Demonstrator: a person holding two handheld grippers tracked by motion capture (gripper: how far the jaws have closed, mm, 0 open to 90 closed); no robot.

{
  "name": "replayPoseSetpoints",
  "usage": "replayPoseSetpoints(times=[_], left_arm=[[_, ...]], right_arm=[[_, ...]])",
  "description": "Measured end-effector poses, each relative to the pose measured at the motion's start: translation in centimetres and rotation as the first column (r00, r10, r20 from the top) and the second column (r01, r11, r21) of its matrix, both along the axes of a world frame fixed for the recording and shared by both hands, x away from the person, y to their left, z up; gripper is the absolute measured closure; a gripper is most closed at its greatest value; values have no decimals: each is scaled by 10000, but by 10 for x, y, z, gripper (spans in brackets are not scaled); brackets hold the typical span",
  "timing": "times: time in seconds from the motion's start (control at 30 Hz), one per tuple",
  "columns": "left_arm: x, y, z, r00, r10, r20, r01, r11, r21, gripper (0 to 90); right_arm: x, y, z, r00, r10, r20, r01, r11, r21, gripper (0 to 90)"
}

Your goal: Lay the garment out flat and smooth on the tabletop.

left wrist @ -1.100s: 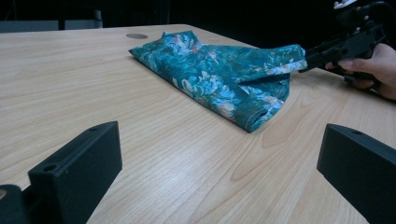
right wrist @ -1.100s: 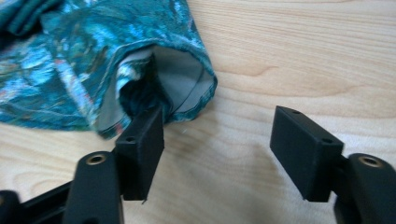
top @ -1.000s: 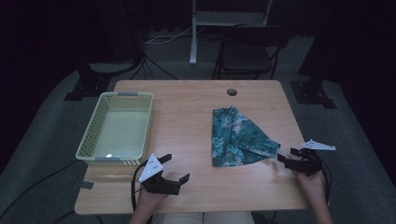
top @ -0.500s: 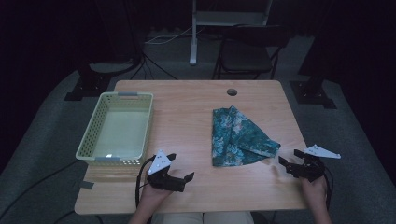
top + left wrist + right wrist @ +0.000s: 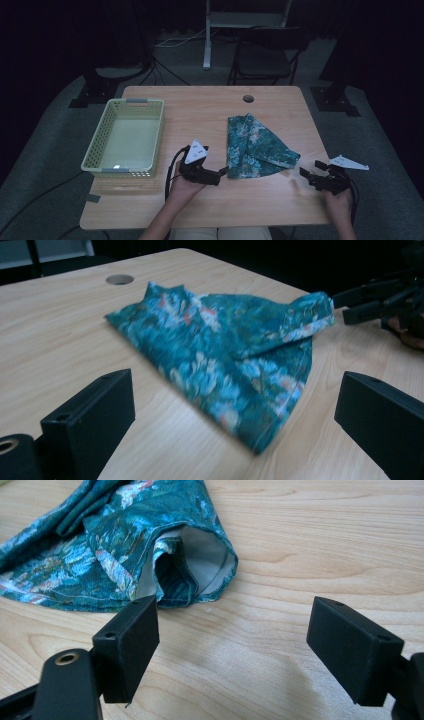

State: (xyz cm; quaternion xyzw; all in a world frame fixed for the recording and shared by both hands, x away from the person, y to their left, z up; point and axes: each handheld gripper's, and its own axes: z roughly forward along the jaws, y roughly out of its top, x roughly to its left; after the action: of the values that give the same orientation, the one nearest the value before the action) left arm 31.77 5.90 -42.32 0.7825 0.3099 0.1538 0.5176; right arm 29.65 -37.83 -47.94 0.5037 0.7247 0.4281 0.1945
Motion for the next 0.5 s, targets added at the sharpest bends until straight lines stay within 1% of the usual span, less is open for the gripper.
replayPoseSetpoints(times=[0.07,0.13,0.17,0.2,0.23,0.27,0.3,0.33,0.37,0.4,0.43,0.5], left_arm=[[7,-6,3,9999,92,-93,-93,9999,-67,32],[17,-12,6,9993,-22,-383,4,9990,-452,32],[23,-16,7,9985,86,-541,-115,9985,-535,32],[29,-20,8,9977,71,-670,-115,9978,-648,32],[34,-24,9,9969,149,-771,-197,9979,-614,32],[39,-28,10,9963,370,-782,-412,9978,-524,32],[44,-32,10,9962,273,-832,-318,9981,-532,32],[48,-36,11,9960,370,-819,-403,9984,-394,33],[55,-45,13,9958,373,-830,-402,9986,-343,33],[55,-45,13,9958,373,-830,-402,9986,-343,33],[58,-50,14,9958,505,-769,-522,9984,-204,33],[64,-60,15,9952,508,-840,-519,9986,-117,34]], right_arm=[[0,2,0,10000,-25,0,25,9999,-156,200],[0,2,0,10000,-29,58,30,9998,-200,200],[-1,2,0,9999,-57,96,59,9998,-189,200],[-1,1,0,9999,-87,114,88,9999,-133,200],[-1,1,0,9999,-100,112,101,9999,-68,200],[-1,0,0,9999,-94,109,95,10000,-13,200],[-1,0,0,9999,-94,79,94,10000,23,200],[0,-1,0,9999,-113,28,113,9999,63,200],[0,-1,0,9999,-104,3,104,9999,94,200],[0,-1,0,9999,-104,3,104,9999,94,200],[0,-1,0,9999,-106,-7,106,9999,102,200],[0,-1,0,9999,-117,-29,117,9998,139,200]])
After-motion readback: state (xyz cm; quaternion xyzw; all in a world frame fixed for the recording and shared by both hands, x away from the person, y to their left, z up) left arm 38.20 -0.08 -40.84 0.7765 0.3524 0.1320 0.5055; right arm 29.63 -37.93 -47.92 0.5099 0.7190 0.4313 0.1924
